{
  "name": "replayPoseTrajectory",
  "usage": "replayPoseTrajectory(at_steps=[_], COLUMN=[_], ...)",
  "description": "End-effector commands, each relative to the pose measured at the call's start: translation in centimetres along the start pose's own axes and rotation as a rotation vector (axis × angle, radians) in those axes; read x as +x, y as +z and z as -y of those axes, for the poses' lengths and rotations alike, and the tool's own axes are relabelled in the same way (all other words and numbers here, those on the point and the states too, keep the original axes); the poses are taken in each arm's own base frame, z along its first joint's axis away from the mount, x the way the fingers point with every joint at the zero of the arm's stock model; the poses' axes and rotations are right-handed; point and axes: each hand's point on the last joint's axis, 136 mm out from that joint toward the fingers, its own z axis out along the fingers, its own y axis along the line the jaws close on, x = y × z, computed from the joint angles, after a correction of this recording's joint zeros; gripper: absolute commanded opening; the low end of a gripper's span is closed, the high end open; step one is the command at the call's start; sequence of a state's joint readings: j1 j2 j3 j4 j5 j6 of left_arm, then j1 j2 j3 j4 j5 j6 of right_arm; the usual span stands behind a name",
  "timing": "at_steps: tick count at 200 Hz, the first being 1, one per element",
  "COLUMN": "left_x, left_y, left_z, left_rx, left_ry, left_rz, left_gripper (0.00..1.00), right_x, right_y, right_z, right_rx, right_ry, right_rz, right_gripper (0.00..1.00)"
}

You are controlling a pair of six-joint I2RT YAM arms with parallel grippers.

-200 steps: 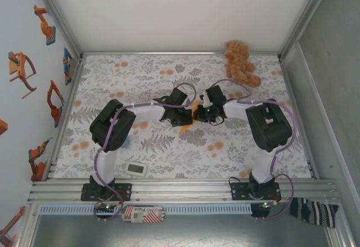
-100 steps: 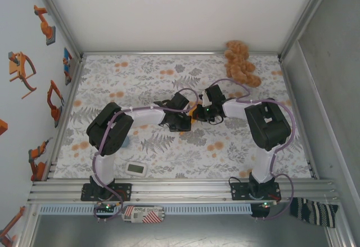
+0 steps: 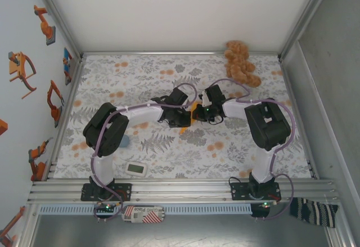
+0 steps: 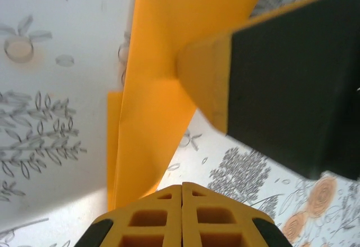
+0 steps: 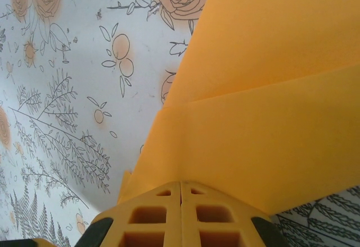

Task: Fold a paper plane with a square sheet of paper (pick it up from the middle)
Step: Fold the wing for the fifth time at the center of the table.

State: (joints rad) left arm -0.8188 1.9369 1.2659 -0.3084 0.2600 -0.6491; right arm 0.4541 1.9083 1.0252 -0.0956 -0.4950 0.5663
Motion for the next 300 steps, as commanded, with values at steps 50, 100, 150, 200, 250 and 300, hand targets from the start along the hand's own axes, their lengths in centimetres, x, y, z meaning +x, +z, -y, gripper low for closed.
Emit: replayPoseTrajectory(at_steps=[50, 100, 150, 200, 250, 300], left_x=[0.0, 2.6, 4.5, 5.9, 6.8, 7.4], left_y=[2.6, 2.6, 2.0, 2.1, 1.7, 1.3], left_z=[-0.8, -2.1, -2.9, -3.5, -3.4, -3.7], left_rx=[0.006, -0.020, -0.072, -0.110, -0.120, -0.135], left_ry=[0.007, -0.013, -0.002, 0.004, 0.002, -0.005], left_rz=[-0.078, -0.128, -0.146, -0.169, -0.182, -0.185], left_gripper=[0.05, 0.02, 0.02, 0.02, 0.01, 0.01], right_x=[5.5, 5.9, 6.1, 6.4, 6.5, 6.5], right_y=[2.0, 2.4, 2.5, 2.6, 2.6, 2.6], right_z=[6.6, 7.6, 8.1, 8.7, 9.0, 9.0], right_rx=[0.221, 0.256, 0.275, 0.295, 0.301, 0.300], right_ry=[0.089, 0.109, 0.127, 0.137, 0.149, 0.149], right_rz=[-0.160, -0.176, -0.181, -0.192, -0.194, -0.194], right_gripper=[0.00, 0.00, 0.00, 0.00, 0.00, 0.00])
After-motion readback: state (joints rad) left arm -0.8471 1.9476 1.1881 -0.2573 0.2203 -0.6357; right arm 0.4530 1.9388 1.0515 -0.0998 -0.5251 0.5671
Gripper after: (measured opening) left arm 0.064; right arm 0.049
